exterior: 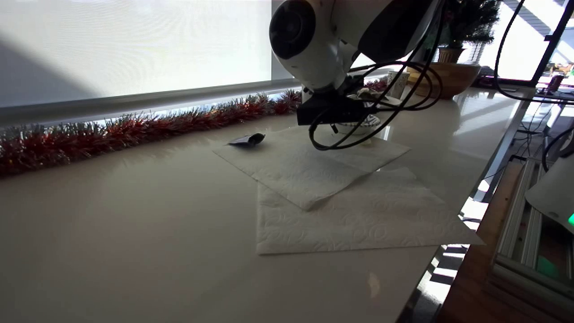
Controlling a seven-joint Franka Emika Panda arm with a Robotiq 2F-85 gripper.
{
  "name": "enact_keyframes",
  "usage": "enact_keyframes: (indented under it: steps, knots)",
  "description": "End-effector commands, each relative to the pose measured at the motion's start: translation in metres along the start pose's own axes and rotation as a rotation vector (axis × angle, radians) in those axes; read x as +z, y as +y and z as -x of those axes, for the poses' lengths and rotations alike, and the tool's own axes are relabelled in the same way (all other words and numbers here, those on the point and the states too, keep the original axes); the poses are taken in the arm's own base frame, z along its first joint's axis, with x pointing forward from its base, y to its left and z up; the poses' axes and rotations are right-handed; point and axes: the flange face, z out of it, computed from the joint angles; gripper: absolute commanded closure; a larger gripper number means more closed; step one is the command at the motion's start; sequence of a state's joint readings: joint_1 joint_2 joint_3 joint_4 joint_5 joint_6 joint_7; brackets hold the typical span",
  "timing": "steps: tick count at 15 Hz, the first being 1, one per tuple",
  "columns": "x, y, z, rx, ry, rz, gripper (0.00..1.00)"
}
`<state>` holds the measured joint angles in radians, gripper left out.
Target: Pick up one white object with the fork, and then put it in the mug
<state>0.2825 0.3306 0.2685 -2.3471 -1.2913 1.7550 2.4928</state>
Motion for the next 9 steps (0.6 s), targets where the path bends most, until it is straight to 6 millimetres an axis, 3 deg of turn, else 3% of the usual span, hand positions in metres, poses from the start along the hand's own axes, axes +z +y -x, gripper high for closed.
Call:
enact_keyframes:
  steps: [1, 4, 9]
  knots:
    - [0.001, -0.004, 0.013, 0.001, 0.015, -0.014, 0.97]
    - [0.001, -0.003, 0.008, 0.009, 0.016, -0.011, 0.97]
    - [-0.004, 0.007, -0.026, 0.067, 0.002, -0.008, 0.97]
